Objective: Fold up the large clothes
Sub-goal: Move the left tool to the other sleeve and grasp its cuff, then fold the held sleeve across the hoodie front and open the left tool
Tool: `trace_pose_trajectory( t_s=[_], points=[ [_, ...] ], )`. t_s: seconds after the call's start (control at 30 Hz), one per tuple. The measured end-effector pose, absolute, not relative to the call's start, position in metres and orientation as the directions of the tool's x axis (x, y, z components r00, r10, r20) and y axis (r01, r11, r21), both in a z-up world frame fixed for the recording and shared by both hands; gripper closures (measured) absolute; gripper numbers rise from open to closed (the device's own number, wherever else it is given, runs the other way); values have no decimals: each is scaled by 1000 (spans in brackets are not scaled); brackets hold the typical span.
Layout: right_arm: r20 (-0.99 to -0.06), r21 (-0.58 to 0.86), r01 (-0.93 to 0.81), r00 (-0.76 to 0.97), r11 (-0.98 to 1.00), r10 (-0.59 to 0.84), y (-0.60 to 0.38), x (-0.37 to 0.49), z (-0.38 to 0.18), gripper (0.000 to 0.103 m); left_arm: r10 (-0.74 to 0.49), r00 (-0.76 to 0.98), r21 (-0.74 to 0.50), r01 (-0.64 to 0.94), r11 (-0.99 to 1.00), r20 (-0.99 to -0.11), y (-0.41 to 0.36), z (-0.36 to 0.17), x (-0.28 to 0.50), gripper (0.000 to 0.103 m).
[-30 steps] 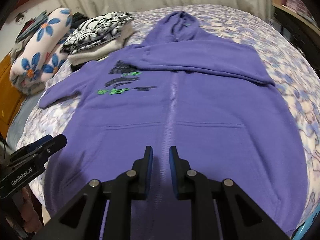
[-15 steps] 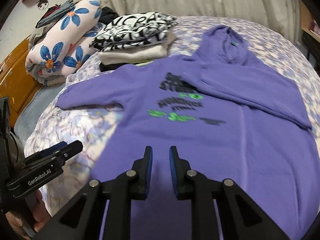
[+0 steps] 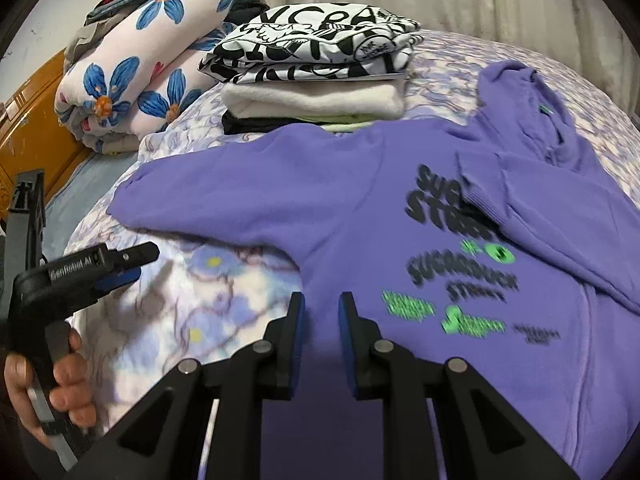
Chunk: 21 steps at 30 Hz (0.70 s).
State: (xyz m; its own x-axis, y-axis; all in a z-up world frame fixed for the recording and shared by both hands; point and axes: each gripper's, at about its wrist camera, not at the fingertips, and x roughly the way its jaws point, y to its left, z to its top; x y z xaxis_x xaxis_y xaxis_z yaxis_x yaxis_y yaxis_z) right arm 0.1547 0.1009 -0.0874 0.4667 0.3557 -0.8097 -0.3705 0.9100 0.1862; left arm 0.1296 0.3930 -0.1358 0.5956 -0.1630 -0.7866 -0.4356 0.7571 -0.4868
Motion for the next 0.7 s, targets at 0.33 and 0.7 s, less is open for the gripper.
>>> trace_pose_trajectory(
  t_s=[0.33, 0.7],
  points=[
    [-776, 191, -374, 509, 908, 373, 127, 195, -83, 86, -232, 624, -590, -459, 664, -746, 471, -153, 176, 51],
    [-797, 226, -299, 491, 927, 353, 93, 196, -93, 86, 26, 647, -262, -345, 901, -762, 403, -92, 185, 97]
  ],
)
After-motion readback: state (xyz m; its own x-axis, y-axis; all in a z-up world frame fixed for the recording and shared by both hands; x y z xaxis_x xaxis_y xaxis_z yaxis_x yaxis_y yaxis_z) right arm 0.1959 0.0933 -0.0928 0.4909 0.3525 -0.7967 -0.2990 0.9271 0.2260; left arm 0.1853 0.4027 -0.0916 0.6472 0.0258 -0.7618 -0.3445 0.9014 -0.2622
